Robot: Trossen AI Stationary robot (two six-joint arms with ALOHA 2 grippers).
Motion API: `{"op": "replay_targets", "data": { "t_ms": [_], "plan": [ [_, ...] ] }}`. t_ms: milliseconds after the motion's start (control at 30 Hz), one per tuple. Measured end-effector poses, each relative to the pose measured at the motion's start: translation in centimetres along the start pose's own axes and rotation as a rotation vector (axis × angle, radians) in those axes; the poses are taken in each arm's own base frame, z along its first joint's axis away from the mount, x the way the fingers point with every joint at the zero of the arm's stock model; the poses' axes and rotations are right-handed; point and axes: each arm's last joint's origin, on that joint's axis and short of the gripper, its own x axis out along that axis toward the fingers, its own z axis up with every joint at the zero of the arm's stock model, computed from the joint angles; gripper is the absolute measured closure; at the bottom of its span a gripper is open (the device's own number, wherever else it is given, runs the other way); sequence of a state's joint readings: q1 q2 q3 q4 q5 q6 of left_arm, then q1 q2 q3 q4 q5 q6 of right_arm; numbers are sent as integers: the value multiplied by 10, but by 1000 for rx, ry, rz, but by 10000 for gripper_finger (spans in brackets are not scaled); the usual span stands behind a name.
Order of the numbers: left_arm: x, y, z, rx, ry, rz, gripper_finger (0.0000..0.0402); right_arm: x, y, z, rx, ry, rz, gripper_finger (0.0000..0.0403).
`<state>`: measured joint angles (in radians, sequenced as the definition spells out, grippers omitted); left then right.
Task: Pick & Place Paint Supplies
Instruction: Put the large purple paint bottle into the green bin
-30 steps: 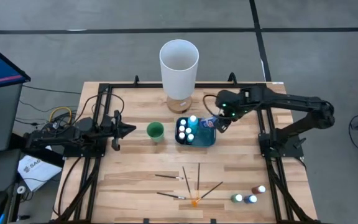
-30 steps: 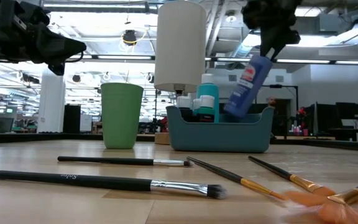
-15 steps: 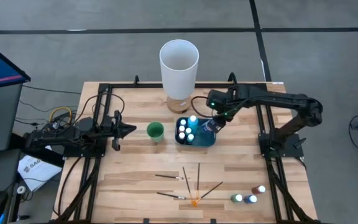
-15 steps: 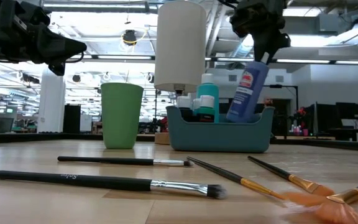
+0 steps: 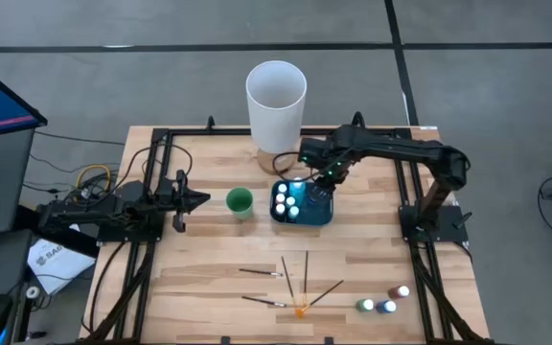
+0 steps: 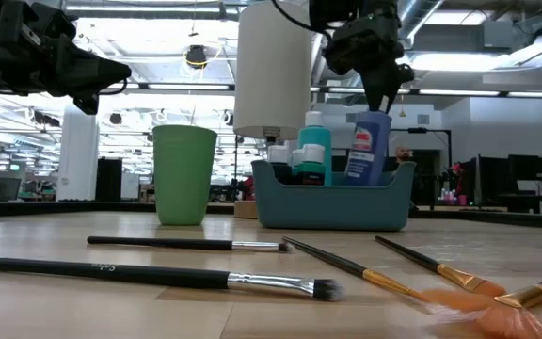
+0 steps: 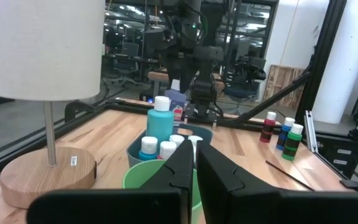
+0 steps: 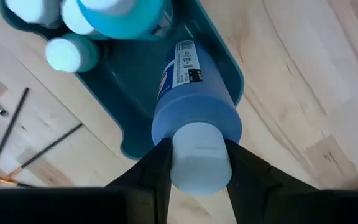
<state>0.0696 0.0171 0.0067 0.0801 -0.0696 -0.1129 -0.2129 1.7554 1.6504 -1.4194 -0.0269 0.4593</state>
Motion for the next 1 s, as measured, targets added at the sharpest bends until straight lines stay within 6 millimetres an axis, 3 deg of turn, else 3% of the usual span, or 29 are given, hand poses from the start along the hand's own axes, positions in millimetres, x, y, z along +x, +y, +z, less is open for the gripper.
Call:
{"op": "replay_targets", "data": {
  "t_ms": [300,1000],
  "plan": [
    [0,0,0,0,3,0,394,9,4,12,-18,52,-22,287],
    [0,0,0,3,2,0,394,8,3,14,-12,30,-12,282]
  ]
}}
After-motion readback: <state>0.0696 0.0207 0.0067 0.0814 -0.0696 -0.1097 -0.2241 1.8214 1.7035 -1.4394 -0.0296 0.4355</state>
